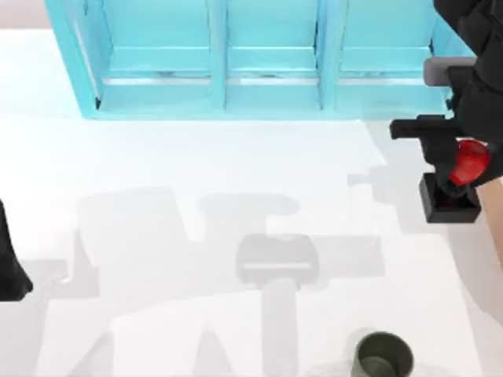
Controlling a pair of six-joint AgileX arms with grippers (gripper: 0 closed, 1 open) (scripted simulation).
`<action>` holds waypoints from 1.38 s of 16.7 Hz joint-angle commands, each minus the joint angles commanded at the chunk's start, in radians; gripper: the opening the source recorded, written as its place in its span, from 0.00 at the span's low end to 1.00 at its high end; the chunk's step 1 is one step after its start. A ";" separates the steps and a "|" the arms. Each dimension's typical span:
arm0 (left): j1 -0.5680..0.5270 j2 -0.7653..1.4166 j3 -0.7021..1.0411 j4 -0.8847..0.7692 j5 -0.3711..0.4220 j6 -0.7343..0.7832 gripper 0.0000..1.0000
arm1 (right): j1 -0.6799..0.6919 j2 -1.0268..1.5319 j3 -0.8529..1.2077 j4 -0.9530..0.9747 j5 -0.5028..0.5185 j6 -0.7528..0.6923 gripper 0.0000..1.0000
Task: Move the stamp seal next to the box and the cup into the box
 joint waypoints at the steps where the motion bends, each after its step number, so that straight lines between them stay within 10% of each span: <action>1: 0.000 0.000 0.000 0.000 0.000 0.000 1.00 | 0.000 0.001 -0.036 0.040 0.000 0.001 0.00; 9: 0.000 0.000 0.000 0.000 0.000 0.000 1.00 | -0.001 0.006 -0.136 0.144 0.000 0.003 0.00; 23: 0.000 0.000 0.000 0.000 0.000 0.000 1.00 | -0.001 0.006 -0.136 0.144 0.000 0.003 1.00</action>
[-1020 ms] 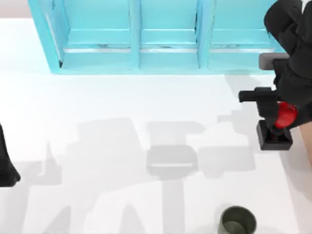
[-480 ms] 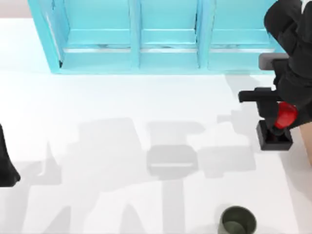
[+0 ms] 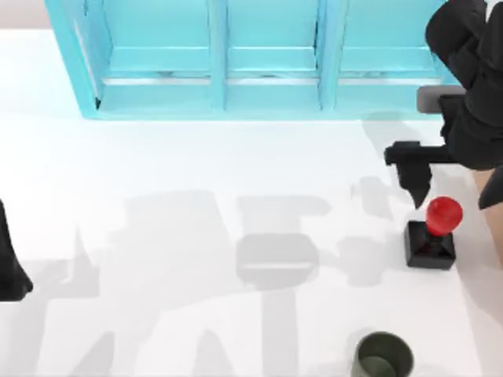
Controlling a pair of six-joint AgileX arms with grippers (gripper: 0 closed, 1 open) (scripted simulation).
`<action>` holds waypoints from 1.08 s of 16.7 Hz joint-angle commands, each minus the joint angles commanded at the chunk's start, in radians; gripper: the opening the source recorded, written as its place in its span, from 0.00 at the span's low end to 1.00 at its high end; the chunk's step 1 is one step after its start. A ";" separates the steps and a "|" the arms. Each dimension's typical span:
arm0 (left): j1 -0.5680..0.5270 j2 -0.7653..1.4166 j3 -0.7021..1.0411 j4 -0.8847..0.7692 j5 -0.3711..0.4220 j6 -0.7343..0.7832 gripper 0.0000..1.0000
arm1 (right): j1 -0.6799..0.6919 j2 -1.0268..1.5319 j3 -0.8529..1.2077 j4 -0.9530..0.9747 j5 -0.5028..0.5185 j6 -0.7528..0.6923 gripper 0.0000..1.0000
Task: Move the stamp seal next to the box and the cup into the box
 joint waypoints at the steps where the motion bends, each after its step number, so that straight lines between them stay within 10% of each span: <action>1: 0.000 0.000 0.000 0.000 0.000 0.000 1.00 | 0.000 0.000 0.000 0.000 0.000 0.000 1.00; 18: 0.000 0.000 0.000 0.000 0.000 0.000 1.00 | -0.004 0.009 0.346 -0.338 0.001 -0.004 1.00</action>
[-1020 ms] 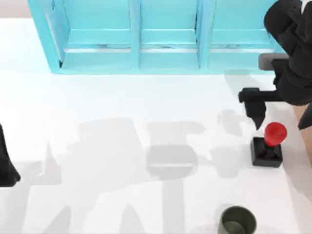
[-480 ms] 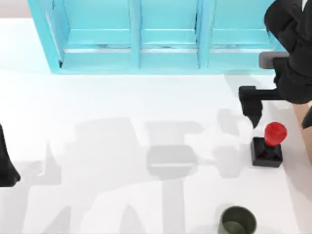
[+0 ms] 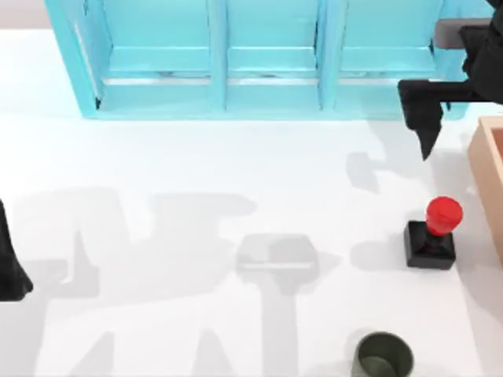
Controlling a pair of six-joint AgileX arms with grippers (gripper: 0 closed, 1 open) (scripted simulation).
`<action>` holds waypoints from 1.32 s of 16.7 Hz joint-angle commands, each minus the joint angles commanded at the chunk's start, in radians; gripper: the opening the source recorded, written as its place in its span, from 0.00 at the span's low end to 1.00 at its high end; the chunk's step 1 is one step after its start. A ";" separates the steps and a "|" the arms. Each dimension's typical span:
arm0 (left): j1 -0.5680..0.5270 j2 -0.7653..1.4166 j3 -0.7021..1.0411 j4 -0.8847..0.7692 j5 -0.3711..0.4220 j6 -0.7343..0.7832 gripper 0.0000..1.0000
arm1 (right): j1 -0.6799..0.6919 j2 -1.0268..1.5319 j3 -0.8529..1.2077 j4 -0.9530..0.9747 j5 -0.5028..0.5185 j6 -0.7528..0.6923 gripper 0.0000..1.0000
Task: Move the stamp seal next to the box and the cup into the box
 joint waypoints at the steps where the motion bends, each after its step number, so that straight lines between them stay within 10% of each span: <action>1: 0.000 0.000 0.000 0.000 0.000 0.000 1.00 | -0.001 -0.001 0.031 -0.031 0.000 0.000 1.00; 11: 0.000 0.000 0.000 0.000 0.000 0.000 1.00 | 0.048 -0.041 -0.007 -0.021 -0.001 0.041 1.00; 22: 0.000 0.000 0.000 0.000 0.000 0.000 1.00 | 0.413 -0.366 -0.671 0.291 -0.001 0.407 1.00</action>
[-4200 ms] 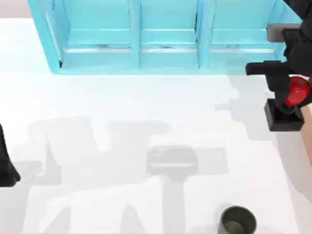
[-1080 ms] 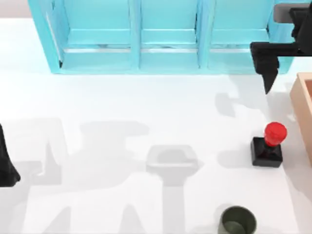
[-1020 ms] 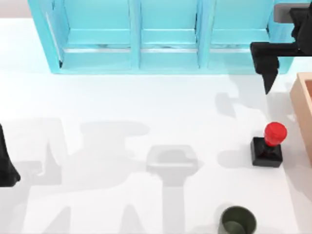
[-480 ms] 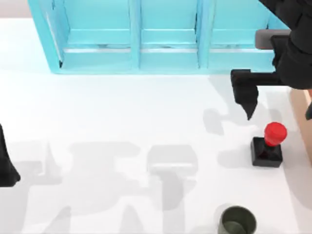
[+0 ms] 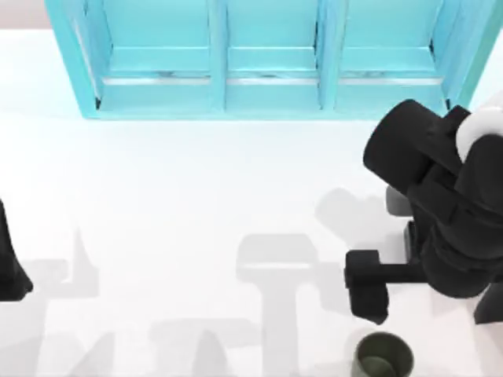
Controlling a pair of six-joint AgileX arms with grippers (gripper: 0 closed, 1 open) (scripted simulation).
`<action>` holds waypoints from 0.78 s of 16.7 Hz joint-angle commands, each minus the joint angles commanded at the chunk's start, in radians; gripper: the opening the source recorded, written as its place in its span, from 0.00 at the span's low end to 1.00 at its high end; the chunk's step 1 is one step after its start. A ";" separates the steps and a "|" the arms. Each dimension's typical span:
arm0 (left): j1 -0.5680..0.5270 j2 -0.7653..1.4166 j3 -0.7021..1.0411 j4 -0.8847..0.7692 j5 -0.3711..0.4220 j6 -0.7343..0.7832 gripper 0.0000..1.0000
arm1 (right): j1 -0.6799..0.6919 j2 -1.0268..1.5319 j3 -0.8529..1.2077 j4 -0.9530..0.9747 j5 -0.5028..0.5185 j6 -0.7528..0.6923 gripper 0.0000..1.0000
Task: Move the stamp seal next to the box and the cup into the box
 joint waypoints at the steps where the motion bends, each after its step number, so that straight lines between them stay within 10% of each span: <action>1: 0.000 0.000 0.000 0.000 0.000 0.000 1.00 | 0.024 -0.022 -0.036 0.021 0.000 0.024 1.00; 13: 0.000 0.000 0.000 0.000 0.000 0.000 1.00 | 0.053 -0.003 -0.172 0.189 -0.001 0.054 1.00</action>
